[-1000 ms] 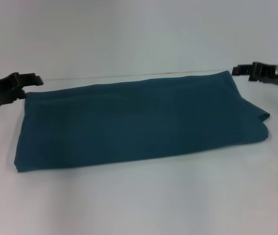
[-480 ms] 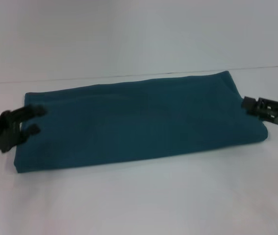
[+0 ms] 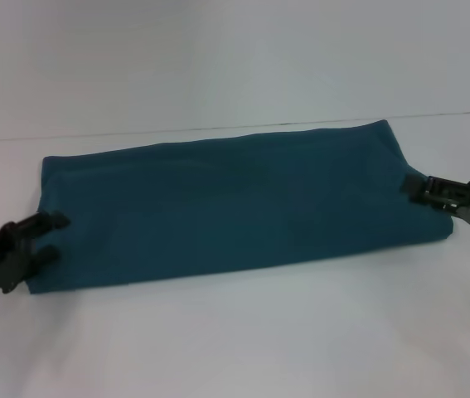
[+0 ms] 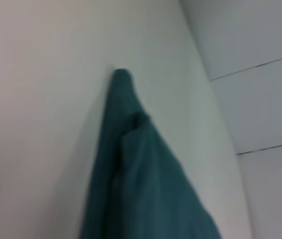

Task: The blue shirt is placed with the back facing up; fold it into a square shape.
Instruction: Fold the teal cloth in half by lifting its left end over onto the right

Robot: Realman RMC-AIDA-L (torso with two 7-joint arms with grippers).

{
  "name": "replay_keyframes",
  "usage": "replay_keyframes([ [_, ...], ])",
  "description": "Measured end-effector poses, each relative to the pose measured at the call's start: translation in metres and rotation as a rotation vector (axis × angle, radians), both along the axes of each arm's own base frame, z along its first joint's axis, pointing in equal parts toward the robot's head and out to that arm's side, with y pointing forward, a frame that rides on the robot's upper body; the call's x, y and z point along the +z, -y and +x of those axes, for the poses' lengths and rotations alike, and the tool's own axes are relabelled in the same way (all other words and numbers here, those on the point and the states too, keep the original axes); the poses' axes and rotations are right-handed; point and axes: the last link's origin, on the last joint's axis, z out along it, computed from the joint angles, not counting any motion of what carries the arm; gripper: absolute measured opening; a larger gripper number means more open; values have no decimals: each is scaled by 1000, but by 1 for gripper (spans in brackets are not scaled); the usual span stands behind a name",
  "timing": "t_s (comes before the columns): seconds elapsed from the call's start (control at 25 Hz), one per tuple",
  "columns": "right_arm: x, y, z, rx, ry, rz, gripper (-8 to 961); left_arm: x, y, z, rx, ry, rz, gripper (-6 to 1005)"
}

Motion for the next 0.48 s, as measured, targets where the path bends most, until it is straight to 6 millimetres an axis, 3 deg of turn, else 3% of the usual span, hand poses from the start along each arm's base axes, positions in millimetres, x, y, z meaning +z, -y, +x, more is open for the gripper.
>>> replay_keyframes([
  [0.48, -3, -1, 3, -27, -2, 12, 545, -8, 2, -10, 22, -64, -1, 674],
])
